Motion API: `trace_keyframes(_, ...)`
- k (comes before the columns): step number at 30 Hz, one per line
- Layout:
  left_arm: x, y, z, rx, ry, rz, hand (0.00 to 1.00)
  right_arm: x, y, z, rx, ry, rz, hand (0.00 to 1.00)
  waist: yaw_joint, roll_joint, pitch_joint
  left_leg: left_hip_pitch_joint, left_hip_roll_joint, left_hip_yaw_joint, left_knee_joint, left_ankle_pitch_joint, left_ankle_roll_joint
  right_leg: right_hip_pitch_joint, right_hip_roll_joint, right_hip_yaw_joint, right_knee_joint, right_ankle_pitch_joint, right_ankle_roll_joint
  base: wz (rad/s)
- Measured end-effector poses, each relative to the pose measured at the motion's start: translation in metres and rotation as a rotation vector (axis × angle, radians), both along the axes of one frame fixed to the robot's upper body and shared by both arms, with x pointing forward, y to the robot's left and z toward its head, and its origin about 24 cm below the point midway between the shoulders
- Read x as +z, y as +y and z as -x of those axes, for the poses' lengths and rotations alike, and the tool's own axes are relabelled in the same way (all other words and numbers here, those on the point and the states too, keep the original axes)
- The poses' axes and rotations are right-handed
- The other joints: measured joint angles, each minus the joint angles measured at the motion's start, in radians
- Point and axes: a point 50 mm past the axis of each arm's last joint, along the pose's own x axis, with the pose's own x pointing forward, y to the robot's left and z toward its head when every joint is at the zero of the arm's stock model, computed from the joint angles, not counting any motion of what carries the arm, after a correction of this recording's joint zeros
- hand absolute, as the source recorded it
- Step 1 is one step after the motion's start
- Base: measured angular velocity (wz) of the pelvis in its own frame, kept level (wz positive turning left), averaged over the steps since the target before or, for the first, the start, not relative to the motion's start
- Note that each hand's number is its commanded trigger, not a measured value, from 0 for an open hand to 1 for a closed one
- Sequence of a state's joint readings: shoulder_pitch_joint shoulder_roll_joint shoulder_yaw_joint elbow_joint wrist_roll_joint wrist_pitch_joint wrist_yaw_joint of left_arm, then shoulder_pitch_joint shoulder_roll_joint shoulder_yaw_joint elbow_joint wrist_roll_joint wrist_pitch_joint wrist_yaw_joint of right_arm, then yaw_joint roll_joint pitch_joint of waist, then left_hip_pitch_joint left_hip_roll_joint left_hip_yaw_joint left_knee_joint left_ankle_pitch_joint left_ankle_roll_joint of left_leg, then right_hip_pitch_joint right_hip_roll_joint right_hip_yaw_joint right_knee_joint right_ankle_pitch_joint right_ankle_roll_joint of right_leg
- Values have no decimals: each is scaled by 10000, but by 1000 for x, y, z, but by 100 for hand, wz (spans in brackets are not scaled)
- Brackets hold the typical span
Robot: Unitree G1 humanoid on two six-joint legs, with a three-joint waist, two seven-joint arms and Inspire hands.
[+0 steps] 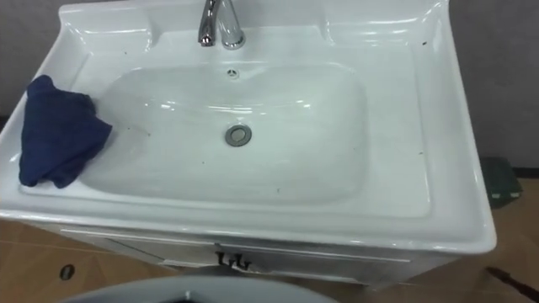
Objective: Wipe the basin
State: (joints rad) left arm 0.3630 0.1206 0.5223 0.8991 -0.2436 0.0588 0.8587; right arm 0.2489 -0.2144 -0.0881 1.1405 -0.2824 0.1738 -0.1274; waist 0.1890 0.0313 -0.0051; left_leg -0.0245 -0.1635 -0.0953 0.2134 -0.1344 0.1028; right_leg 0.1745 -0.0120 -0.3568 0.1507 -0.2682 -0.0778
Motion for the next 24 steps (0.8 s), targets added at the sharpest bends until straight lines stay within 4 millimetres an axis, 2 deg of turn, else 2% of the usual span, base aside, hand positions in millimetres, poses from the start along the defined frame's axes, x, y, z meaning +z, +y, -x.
trace_keyframes(3,-12,-19,3,-1246,648,1094,0,-2,5,3,-40,136,-148,0,-214,-123,-1,17,23,101,76,-29,18,68,2,42,16,-12,-2,-6)
trace_keyframes(6,-21,-29,3,-2519,1174,2048,0,-5,12,4,-183,247,-462,0,-583,-186,31,132,23,113,74,-60,22,181,4,48,20,-10,0,0)
trace_keyframes(13,-33,-47,2,-4747,1581,4114,0,-9,23,11,-280,611,-1286,0,-969,-206,26,227,158,464,43,-88,-32,156,33,341,41,-38,-50,-14)
trace_keyframes(16,-39,-56,0,-5428,1854,5228,0,-10,26,15,-344,825,-1501,0,-1296,-300,24,240,171,511,42,-83,-27,156,40,357,45,-40,-60,-3)
trace_keyframes(18,-44,-63,-7,-5959,1802,6118,0,-11,29,16,-414,879,-1630,0,-1426,-359,52,234,216,626,12,-88,-35,108,62,479,61,-28,-82,-12)
trace_keyframes(24,-50,-74,-26,-7270,1561,7585,0,-13,39,15,-316,1228,-2203,0,-1610,-397,62,295,356,936,-12,-98,-79,-28,124,877,214,-7,-148,-19)
